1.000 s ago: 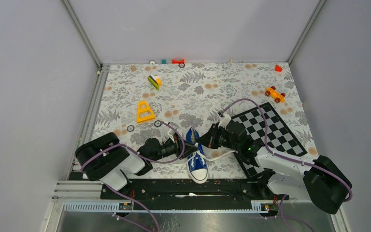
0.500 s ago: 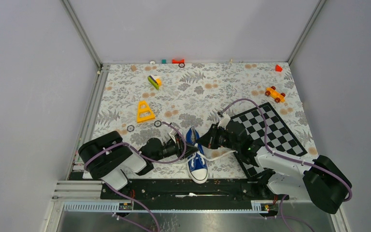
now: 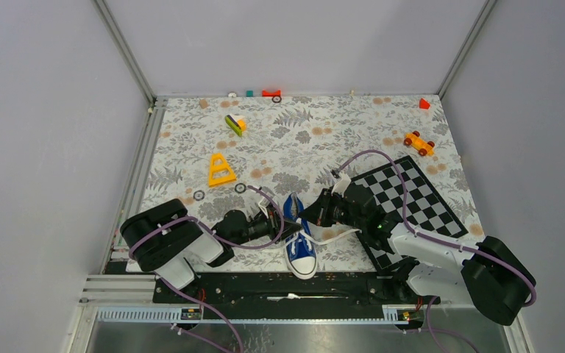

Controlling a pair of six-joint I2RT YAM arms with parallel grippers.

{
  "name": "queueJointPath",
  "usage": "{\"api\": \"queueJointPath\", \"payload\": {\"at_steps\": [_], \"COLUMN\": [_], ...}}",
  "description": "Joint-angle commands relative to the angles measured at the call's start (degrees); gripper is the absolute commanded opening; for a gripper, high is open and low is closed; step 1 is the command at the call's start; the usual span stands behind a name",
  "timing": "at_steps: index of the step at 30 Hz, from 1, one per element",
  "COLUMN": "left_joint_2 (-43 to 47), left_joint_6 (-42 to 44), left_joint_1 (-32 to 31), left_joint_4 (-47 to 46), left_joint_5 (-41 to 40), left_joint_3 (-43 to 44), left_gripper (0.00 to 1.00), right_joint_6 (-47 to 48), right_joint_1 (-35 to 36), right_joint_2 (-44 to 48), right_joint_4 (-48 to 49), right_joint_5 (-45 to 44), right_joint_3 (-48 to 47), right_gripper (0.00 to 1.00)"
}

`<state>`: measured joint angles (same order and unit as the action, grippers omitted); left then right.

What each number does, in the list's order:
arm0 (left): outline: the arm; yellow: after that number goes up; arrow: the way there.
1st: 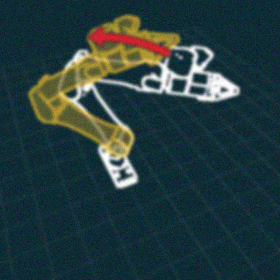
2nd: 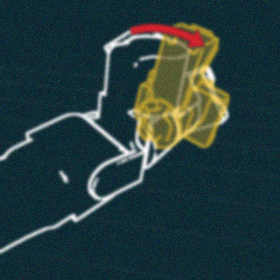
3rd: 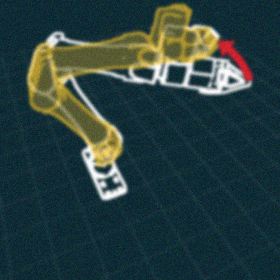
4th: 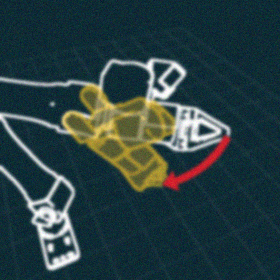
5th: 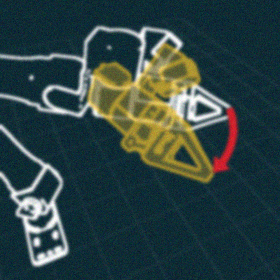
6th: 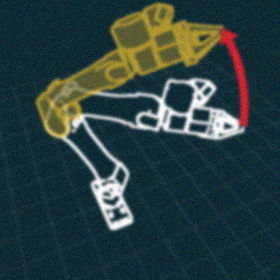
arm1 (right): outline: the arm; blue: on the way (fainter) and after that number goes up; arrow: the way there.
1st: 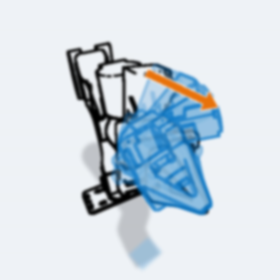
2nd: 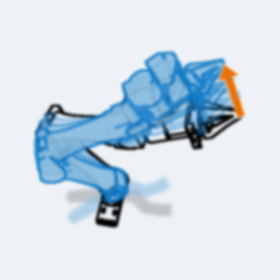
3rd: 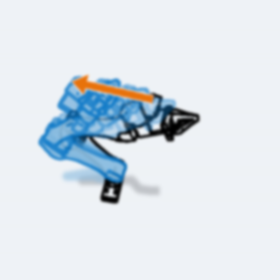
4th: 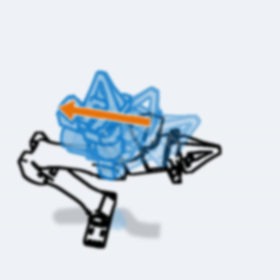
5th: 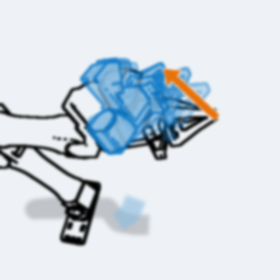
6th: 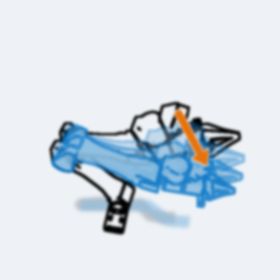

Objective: Tie the shoes
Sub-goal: Adjust the shoelace on the shoelace.

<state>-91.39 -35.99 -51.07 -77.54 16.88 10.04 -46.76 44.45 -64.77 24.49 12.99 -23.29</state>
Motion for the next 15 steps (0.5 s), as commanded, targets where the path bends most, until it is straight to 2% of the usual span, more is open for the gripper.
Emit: {"api": "queueJointPath", "payload": {"at_steps": [1,5,8,10,13,15], "left_joint_2": [-0.56,-0.82,-0.96,-0.84,-0.79,-0.80], "left_joint_6": [0.56,0.39,0.36,0.39,0.36,0.41], "left_joint_1": [-0.34,-0.39,-0.40,-0.45,-0.44,-0.48], "left_joint_4": [-4.55,-4.63,-4.60,-4.63,-4.63,-4.60], "left_joint_5": [0.65,0.67,0.45,0.27,0.44,0.58], "left_joint_3": [1.03,1.04,0.88,0.78,0.84,0.90], "left_gripper": [0.10,0.14,0.23,0.25,0.20,0.12], "right_joint_6": [0.30,0.36,0.36,0.36,0.27,0.25], "right_joint_1": [-0.26,-0.28,-0.25,-0.28,-0.26,-0.24], "right_joint_2": [0.42,0.63,0.78,0.77,0.78,0.79], "right_joint_4": [1.55,1.48,1.45,1.46,1.48,1.44], "right_joint_5": [-0.07,-0.16,-0.25,-0.25,-0.27,-0.36], "right_joint_3": [-1.99,-1.88,-1.80,-1.81,-1.84,-1.84], "right_gripper": [0.00,0.00,0.00,0.00,0.00,0.00]}}
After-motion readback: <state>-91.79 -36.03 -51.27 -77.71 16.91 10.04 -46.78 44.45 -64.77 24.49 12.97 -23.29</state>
